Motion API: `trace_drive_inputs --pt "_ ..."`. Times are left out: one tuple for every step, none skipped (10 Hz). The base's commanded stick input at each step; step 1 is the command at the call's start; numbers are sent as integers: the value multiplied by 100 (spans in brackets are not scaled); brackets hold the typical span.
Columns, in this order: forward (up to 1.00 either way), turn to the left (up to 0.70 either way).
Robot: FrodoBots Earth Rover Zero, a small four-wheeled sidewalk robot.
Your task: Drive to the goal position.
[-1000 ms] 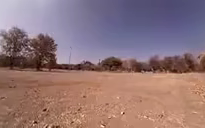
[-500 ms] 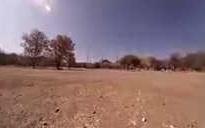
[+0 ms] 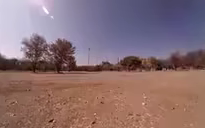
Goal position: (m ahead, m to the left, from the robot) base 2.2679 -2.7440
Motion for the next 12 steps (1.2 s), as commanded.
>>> trace_drive_inputs --pt "50 0" --pt "50 0" --pt "50 0" --pt "50 0" --pt "50 0" --pt "50 0" --pt "50 0" --pt "50 0" --pt "50 0" --pt "50 0" --pt "50 0" --pt "50 0"
